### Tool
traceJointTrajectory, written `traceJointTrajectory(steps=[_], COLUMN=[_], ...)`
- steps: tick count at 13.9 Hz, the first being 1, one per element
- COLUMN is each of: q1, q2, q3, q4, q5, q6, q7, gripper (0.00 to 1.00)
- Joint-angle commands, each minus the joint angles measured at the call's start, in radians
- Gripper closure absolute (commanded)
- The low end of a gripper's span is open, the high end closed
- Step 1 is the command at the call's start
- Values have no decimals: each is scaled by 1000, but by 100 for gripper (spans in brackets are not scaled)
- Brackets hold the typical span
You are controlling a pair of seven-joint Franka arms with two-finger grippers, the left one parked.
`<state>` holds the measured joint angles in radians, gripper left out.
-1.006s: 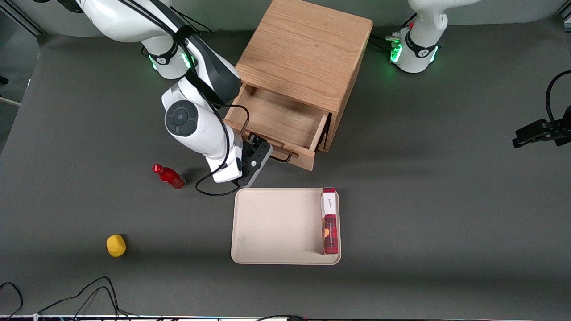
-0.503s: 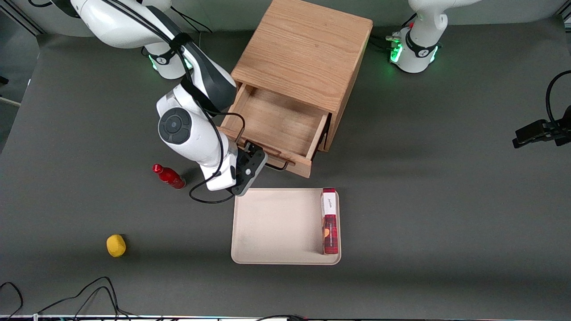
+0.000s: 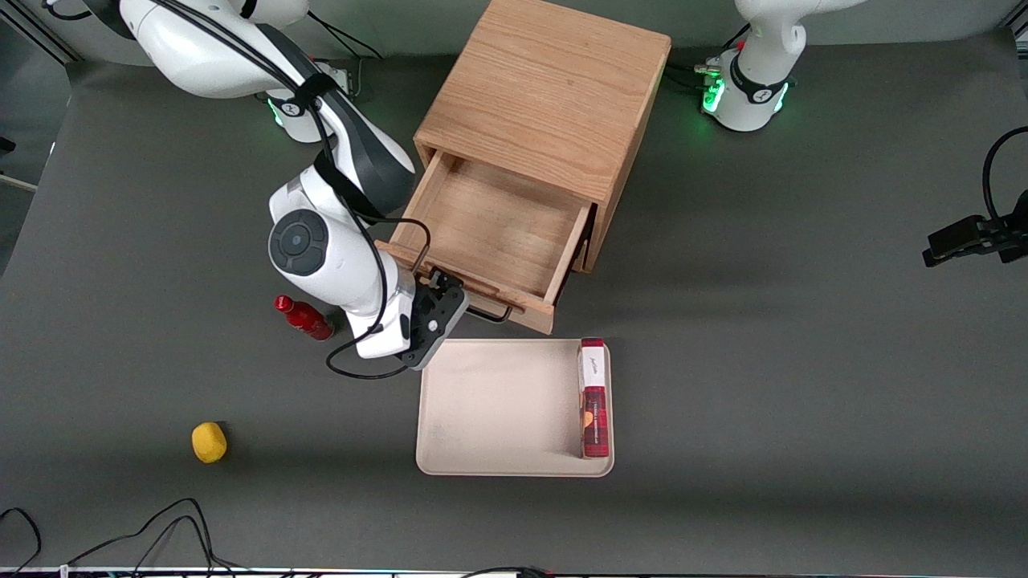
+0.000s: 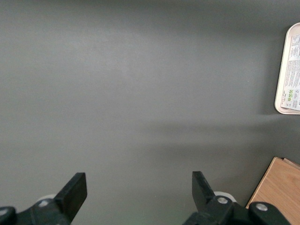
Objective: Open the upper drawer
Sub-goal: 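Pull the upper drawer outward by its handle with the right gripper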
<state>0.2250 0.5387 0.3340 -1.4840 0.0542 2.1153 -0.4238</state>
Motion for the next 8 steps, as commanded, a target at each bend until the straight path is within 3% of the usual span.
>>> traceJointTrajectory(steps=[1,8], q1=[-12,-21], q2=[46,101], q3=[7,-13], q4=[73,165], q5=[-25,-37], q6=[-26,-67], q7=[-20,-20], gripper=[0,0])
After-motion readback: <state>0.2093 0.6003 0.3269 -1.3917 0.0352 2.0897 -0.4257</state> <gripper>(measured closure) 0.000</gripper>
